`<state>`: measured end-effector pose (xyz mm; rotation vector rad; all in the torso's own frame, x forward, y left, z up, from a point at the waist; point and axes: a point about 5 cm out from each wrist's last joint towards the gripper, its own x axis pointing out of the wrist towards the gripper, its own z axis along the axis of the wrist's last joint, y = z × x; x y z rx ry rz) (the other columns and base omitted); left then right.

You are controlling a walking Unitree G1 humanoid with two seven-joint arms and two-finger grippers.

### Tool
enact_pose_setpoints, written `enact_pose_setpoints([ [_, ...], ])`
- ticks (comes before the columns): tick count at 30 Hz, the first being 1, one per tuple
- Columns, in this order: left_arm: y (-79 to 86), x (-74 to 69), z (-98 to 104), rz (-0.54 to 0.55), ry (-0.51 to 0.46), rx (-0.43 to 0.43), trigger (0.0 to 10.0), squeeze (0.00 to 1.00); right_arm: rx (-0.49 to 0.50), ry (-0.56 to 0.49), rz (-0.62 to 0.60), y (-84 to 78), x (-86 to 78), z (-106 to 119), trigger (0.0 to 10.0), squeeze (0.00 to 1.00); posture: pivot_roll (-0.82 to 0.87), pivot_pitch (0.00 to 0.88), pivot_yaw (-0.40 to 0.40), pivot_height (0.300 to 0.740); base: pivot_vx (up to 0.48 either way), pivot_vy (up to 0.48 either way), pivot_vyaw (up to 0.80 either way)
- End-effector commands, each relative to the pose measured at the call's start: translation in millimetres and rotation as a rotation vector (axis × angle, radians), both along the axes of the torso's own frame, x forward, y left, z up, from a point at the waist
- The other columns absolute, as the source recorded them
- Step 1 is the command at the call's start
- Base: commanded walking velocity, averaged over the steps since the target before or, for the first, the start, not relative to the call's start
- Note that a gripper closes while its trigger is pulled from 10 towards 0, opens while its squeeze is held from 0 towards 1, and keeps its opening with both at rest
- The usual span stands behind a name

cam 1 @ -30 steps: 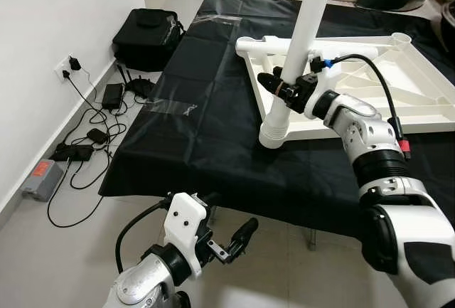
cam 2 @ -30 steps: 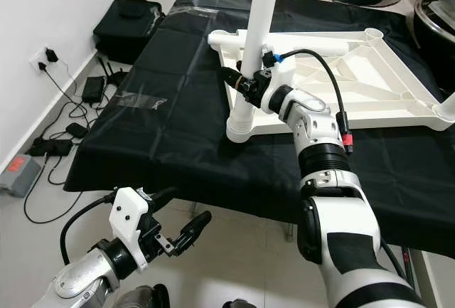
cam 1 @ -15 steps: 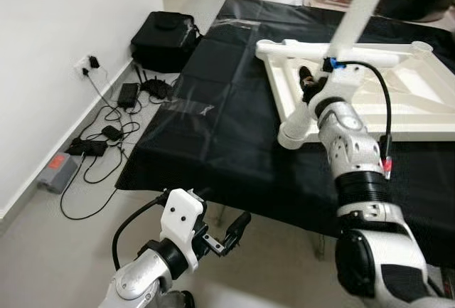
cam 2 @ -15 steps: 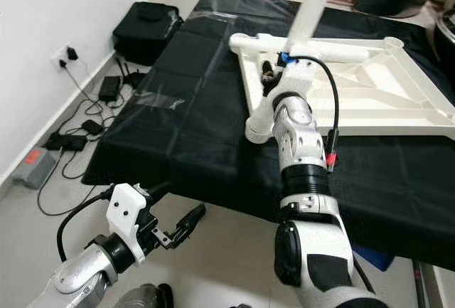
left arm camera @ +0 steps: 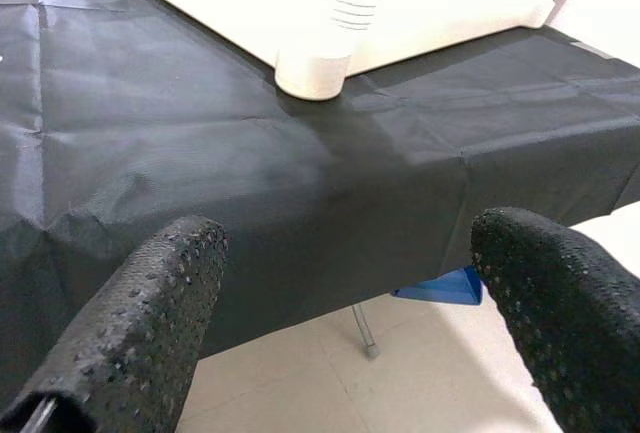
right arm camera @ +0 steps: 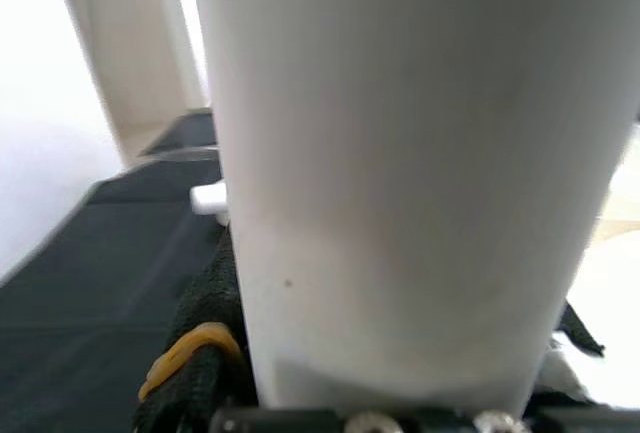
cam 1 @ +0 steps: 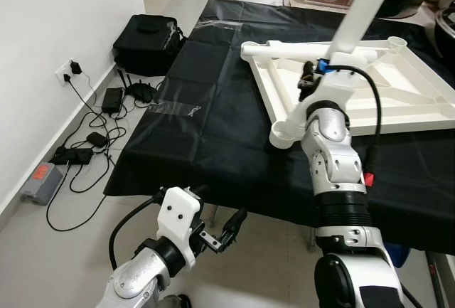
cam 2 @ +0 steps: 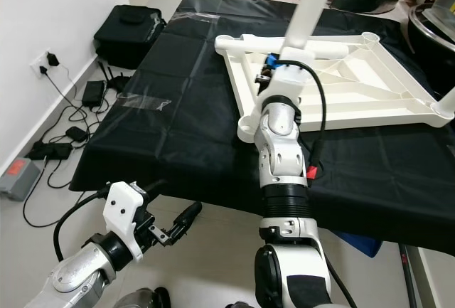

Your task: Building children table

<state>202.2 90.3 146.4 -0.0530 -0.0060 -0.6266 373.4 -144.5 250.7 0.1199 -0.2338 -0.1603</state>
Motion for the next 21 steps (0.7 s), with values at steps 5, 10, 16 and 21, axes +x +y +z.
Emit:
enact_pose_setpoints([
  [5,-1.8,2.3,-1,0.008,-0.001,0.006,10.0,0.0,0.053,-0.132,0.169,11.4,-2.6,21,0.0,0.0,0.15,0.127,-0.087,0.74,0.0,0.0,0.0],
  [10,-1.9,7.1,4,0.027,-0.026,0.005,10.0,0.0,0.019,-0.233,0.228,3.9,-2.8,42,10.0,0.0,0.15,0.126,-0.088,0.74,0.0,0.0,0.0],
  [16,3.2,20.0,16,0.11,-0.079,0.006,10.0,0.0,0.05,-0.296,0.282,-8.0,-20.4,45,10.0,0.0,0.14,0.115,-0.081,0.74,0.0,0.0,0.0],
  [21,3.4,29.0,29,0.136,-0.121,-0.006,10.0,0.0,0.072,-0.306,0.363,-6.4,-32.3,39,10.0,0.0,0.14,0.113,-0.08,0.74,0.0,0.0,0.0],
])
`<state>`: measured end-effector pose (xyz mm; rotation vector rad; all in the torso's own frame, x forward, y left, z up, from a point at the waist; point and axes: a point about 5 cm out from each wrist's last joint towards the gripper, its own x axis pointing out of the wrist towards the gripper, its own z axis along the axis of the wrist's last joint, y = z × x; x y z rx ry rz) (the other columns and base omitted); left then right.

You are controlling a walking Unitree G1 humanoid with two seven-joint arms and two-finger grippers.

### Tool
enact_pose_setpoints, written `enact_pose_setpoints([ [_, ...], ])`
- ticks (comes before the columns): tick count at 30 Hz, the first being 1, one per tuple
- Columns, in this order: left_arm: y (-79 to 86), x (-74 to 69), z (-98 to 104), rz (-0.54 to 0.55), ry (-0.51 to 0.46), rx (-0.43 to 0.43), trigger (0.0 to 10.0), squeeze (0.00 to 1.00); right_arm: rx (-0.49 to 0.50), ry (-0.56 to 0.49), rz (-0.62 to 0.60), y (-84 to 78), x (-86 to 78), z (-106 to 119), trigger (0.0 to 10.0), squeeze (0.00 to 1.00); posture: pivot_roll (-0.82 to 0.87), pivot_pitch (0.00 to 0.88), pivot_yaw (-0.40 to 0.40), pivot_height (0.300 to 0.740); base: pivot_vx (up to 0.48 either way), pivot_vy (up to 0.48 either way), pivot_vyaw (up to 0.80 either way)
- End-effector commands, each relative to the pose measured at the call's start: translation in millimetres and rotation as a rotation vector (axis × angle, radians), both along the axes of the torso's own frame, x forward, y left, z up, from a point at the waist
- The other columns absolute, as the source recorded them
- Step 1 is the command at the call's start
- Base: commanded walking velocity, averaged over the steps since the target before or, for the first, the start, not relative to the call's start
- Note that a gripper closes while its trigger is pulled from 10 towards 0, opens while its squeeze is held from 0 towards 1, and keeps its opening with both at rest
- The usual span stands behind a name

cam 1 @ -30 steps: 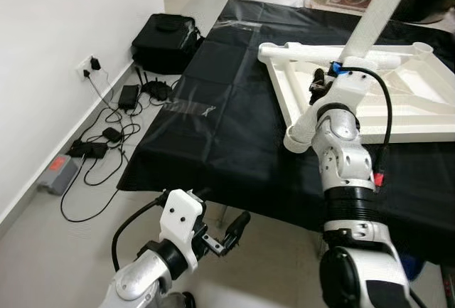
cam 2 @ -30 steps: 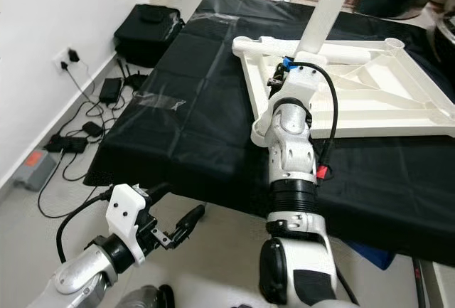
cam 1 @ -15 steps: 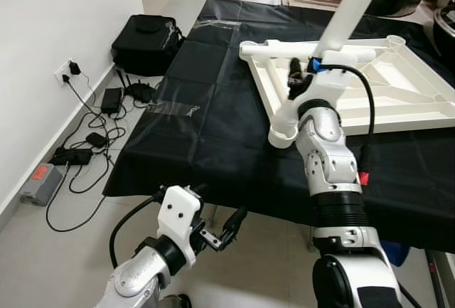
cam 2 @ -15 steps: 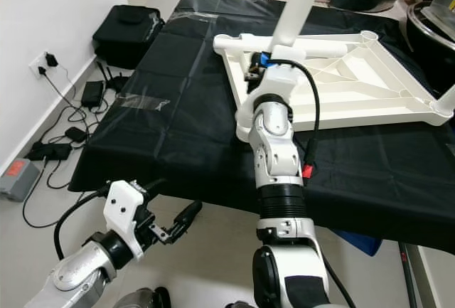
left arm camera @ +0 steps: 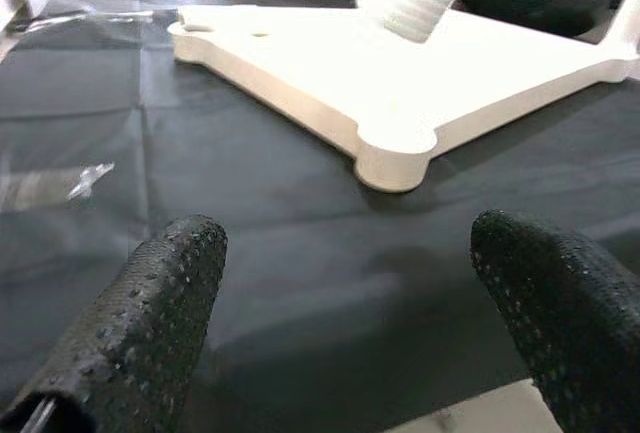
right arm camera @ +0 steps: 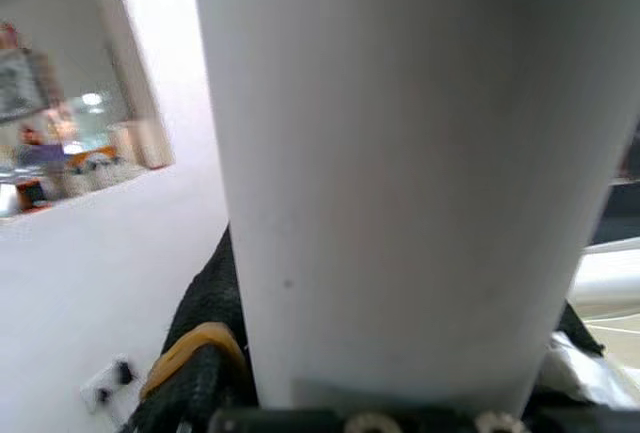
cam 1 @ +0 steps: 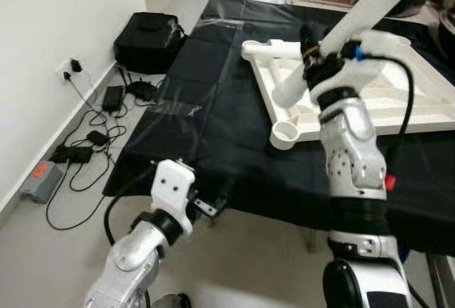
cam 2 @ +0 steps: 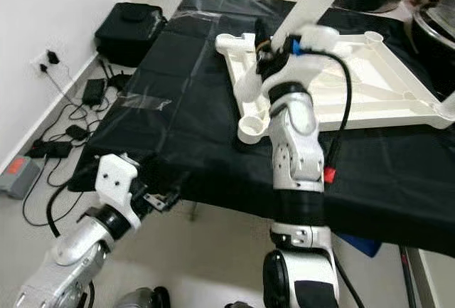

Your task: Building children table

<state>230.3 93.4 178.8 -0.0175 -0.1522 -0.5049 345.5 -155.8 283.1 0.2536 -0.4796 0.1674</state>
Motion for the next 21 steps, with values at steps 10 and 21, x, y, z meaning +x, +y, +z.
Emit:
enact_pose_setpoints([
  [10,7.3,16.3,18,0.073,-0.065,0.009,10.0,0.0,-0.018,-0.035,-0.021,-19.0,-10.4,-1,10.0,0.0,0.13,0.101,-0.072,0.74,0.029,0.0,0.0],
  [21,11.0,20.4,23,0.093,-0.091,0.042,10.0,0.0,-0.03,-0.028,-0.006,-14.2,-12.3,1,10.0,0.0,0.13,0.105,-0.072,0.74,0.403,0.0,0.0],
])
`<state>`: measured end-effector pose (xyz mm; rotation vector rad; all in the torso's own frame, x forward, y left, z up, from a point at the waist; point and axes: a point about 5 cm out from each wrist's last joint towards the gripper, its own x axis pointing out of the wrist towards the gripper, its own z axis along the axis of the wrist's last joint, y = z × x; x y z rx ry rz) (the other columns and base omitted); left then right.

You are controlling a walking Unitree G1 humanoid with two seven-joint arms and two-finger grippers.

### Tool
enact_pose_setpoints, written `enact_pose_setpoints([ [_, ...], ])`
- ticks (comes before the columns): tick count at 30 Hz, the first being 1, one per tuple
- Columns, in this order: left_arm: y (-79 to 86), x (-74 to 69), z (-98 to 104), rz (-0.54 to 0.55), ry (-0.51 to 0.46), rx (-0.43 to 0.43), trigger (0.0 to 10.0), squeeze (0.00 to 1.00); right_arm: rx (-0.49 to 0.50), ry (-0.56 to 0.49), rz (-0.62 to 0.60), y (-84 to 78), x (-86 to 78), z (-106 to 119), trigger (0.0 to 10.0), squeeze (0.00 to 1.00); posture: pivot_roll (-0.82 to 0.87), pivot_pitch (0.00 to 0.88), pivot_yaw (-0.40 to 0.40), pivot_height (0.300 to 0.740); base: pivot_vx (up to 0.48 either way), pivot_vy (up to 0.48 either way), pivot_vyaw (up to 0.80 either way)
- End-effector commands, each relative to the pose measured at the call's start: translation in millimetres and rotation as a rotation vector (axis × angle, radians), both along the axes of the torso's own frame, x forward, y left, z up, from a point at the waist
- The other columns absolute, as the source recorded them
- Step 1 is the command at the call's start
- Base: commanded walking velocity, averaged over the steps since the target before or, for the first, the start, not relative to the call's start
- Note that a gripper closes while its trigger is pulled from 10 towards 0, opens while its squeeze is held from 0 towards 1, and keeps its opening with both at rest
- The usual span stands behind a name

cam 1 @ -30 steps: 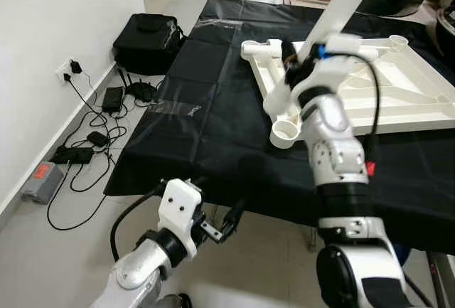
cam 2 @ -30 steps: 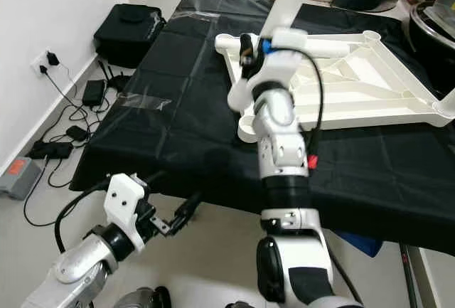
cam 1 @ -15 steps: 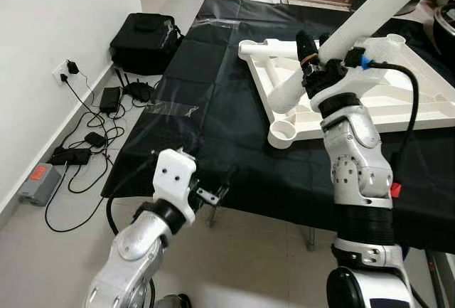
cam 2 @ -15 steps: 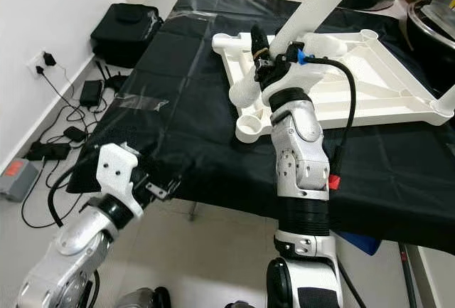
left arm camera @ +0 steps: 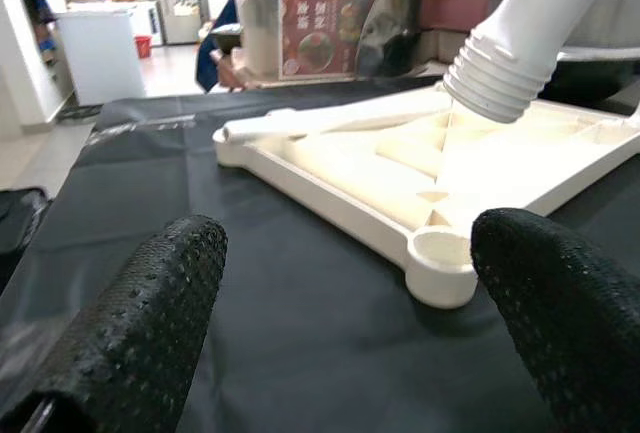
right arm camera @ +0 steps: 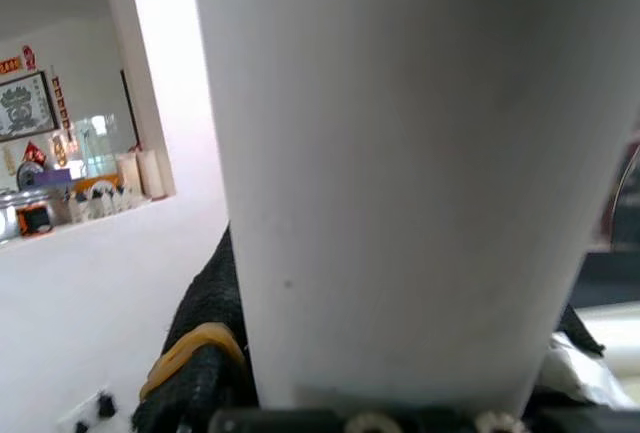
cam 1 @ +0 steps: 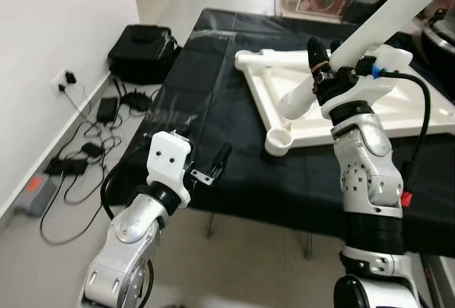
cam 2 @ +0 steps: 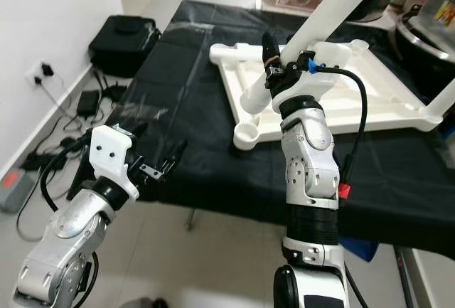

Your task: Building children table

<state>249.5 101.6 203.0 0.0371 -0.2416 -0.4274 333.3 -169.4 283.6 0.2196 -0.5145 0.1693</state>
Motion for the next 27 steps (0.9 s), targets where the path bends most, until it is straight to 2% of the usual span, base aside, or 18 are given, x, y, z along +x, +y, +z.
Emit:
enact_pose_setpoints([
  [1,2.8,1.2,-1,0.013,0.008,0.016,10.0,0.0,0.0,0.009,0.004,-0.6,-0.1,0,10.0,0.0,0.13,0.105,-0.072,0.74,0.469,0.0,0.0],
  [7,4.3,2.4,-1,0.032,0.018,-0.004,10.0,0.0,-0.003,0.005,0.012,1.0,1.7,3,10.0,0.0,0.13,0.109,-0.078,0.74,0.424,0.0,0.0],
  [13,7.5,4.7,-1,0.06,0.019,0.011,10.0,0.0,-0.015,0.002,0.024,0.9,3.9,7,10.0,0.0,0.13,0.115,-0.075,0.74,0.0,0.0,0.0],
  [15,8.3,5.1,-1,0.065,0.019,0.005,10.0,0.0,-0.014,0.006,0.056,1.9,4.8,7,10.0,0.0,0.14,0.116,-0.075,0.74,0.0,0.0,0.0],
  [19,9.0,4.2,-1,0.061,0.029,-0.006,10.0,0.0,-0.034,0.042,0.229,6.1,7.1,6,10.0,0.0,0.14,0.12,-0.074,0.74,0.0,0.0,0.0],
  [20,7.5,2.0,-3,0.045,0.035,0.001,10.0,0.0,-0.066,0.044,0.262,3.4,8.4,8,10.0,0.0,0.14,0.122,-0.078,0.74,0.0,0.0,0.0],
  [24,3.7,-3.9,-10,-0.002,0.071,0.012,10.0,0.0,-0.078,0.055,0.297,-7.7,13.8,13,10.0,0.0,0.14,0.124,-0.077,0.74,0.0,0.0,0.0],
  [26,0.0,-11.8,-20,-0.05,0.114,0.03,10.0,0.0,-0.08,0.044,0.316,-22.5,19.4,20,10.0,0.0,0.14,0.129,-0.081,0.74,0.0,0.0,0.0],
  [27,-1.1,-16.1,-27,-0.064,0.138,0.038,10.0,0.0,-0.112,0.063,0.341,-27.8,23.1,19,10.0,0.0,0.13,0.14,-0.079,0.74,0.0,0.0,0.0],
])
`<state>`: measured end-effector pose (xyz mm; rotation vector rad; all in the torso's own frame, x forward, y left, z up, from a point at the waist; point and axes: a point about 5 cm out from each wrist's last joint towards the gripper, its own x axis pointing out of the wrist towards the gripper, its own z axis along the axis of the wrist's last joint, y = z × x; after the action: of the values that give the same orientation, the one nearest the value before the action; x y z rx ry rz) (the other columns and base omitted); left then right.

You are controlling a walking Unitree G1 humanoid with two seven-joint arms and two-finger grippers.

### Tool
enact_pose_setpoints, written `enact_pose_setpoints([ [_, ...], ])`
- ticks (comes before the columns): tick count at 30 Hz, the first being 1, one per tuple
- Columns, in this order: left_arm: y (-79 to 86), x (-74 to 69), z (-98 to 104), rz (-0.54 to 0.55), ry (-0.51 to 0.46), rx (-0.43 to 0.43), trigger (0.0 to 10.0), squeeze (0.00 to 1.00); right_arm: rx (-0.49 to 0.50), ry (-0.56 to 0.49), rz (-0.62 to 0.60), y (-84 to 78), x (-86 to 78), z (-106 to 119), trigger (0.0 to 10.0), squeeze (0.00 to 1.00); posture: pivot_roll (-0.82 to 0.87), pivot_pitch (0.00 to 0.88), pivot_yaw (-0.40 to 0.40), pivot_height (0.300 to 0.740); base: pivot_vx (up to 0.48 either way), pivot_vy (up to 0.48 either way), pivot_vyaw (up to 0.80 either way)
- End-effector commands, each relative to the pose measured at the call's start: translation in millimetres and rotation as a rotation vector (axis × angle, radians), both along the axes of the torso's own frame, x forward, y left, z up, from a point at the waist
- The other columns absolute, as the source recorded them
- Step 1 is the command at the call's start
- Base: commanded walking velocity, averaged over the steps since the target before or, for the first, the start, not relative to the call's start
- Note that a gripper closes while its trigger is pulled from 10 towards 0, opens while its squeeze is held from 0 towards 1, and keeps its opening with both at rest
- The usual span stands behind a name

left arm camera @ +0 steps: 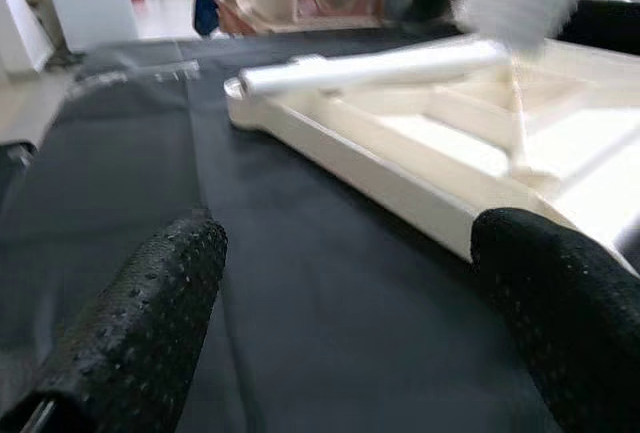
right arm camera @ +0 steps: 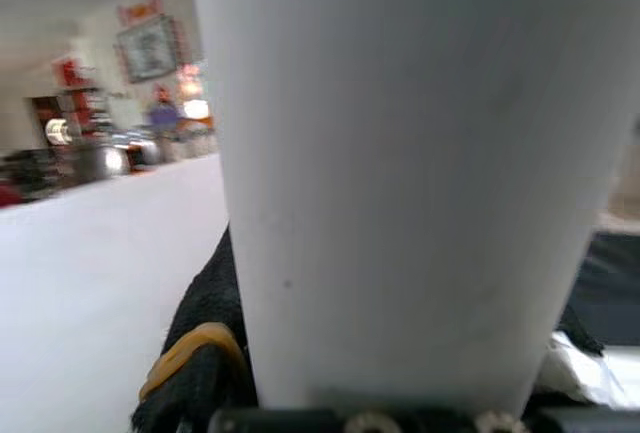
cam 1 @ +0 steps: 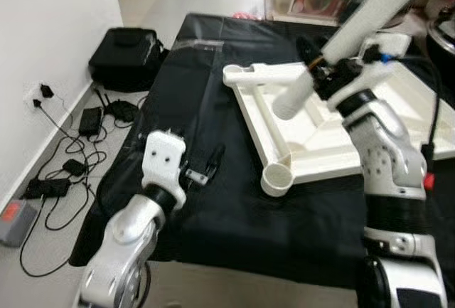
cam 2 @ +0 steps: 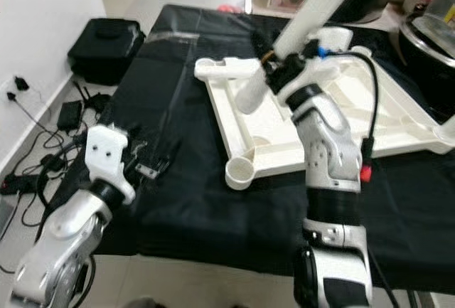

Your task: Building children table

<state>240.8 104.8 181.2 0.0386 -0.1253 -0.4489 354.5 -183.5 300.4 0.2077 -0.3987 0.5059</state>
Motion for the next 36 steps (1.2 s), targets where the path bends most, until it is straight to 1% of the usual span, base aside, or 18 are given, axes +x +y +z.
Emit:
enact_pose_setpoints([
  [1,-4.4,-7.4,-5,-0.046,0.026,0.007,10.0,0.0,-0.008,-0.005,0.013,-13.7,1.9,3,10.0,0.0,0.13,0.14,-0.079,0.74,0.0,0.0,0.0],
  [3,-5.1,-10.5,-10,-0.055,0.044,0.012,10.0,0.0,-0.031,0.008,0.031,-17.5,4.3,2,10.0,0.0,0.13,0.14,-0.079,0.74,0.0,0.0,0.0],
  [4,-5.8,-14.5,-16,-0.064,0.068,0.012,10.0,0.0,-0.097,0.024,0.092,-18.7,5.5,0,10.0,0.0,0.14,0.152,-0.085,0.74,0.0,0.0,0.0],
  [7,-6.5,-18.2,-19,-0.073,0.081,0.019,10.0,0.0,-0.153,0.054,0.169,-18.7,4.9,-2,10.0,0.0,0.14,0.156,-0.089,0.74,0.0,0.0,0.0],
  [9,-8.0,-25.7,-21,-0.091,0.099,0.0,10.0,0.0,-0.295,0.086,0.334,-24.3,-0.1,-10,10.0,0.0,0.15,0.172,-0.092,0.74,0.0,0.0,0.0],
  [10,-8.0,-25.7,-21,-0.091,0.099,0.0,10.0,0.0,-0.295,0.086,0.334,-24.3,-0.1,-10,10.0,0.0,0.15,0.172,-0.092,0.74,0.0,0.0,0.0],
  [11,-10.4,-33.1,-19,-0.121,0.104,-0.017,10.0,0.0,-0.303,0.059,0.422,-32.8,-4.1,-8,10.0,0.0,0.16,0.186,-0.093,0.74,0.0,0.0,0.0],
  [15,-11.5,-35.9,-18,-0.134,0.106,-0.019,10.0,0.0,-0.285,0.038,0.445,-35.7,-4.8,-4,10.0,0.0,0.16,0.186,-0.093,0.74,0.0,0.0,0.0],
  [18,-15.4,-45.1,-19,-0.179,0.122,-0.017,10.0,0.0,-0.239,-0.008,0.506,-39.2,-5.8,3,10.0,0.0,0.17,0.206,-0.083,0.74,0.0,0.0,0.0],
  [21,-16.5,-50.2,-20,-0.19,0.131,-0.007,10.0,0.0,-0.241,-0.03,0.535,-35.9,-6.0,6,10.0,0.0,0.18,0.224,-0.079,0.74,0.0,0.0,0.0],
  [23,-19.4,-58.7,-21,-0.212,0.153,-0.022,10.0,0.0,-0.196,-0.09,0.686,-19.3,-9.4,10,10.0,0.0,0.18,0.239,-0.073,0.74,0.0,0.0,0.0],
  [24,-19.4,-58.7,-21,-0.212,0.153,-0.022,10.0,0.0,-0.196,-0.09,0.686,-19.3,-9.4,10,10.0,0.0,0.18,0.239,-0.073,0.74,0.0,0.0,0.0],
  [25,-21.0,-62.0,-19,-0.223,0.158,-0.026,10.0,0.0,-0.184,-0.104,0.759,-11.9,-9.7,10,10.0,0.0,0.19,0.249,-0.074,0.74,0.0,0.0,0.0],
  [26,-22.7,-65.0,-18,-0.241,0.164,-0.035,10.0,0.0,-0.188,-0.094,0.797,-4.1,-6.4,7,10.0,0.0,0.2,0.261,-0.075,0.74,0.0,0.0,0.0],
  [27,-22.7,-65.0,-18,-0.241,0.164,-0.035,10.0,0.0,-0.188,-0.094,0.797,-4.1,-6.4,7,10.0,0.0,0.2,0.261,-0.075,0.74,0.0,0.0,0.0],
  [29,-23.3,-69.7,-14,-0.257,0.168,-0.036,10.0,0.0,-0.235,-0.029,0.811,4.4,3.4,-5,10.0,0.0,0.22,0.277,-0.081,0.74,0.0,0.0,0.0],
  [31,-21.5,-72.7,-12,-0.254,0.172,-0.034,10.0,0.0,-0.262,0.014,0.826,5.1,6.6,-12,10.0,0.0,0.23,0.285,-0.083,0.74,0.0,0.0,0.0],
  [36,-19.0,-75.0,-11,-0.246,0.177,-0.032,10.0,0.0,-0.28,0.033,0.859,4.5,5.8,-15,10.0,0.0,0.23,0.296,-0.083,0.74,0.0,0.0,0.0],
])
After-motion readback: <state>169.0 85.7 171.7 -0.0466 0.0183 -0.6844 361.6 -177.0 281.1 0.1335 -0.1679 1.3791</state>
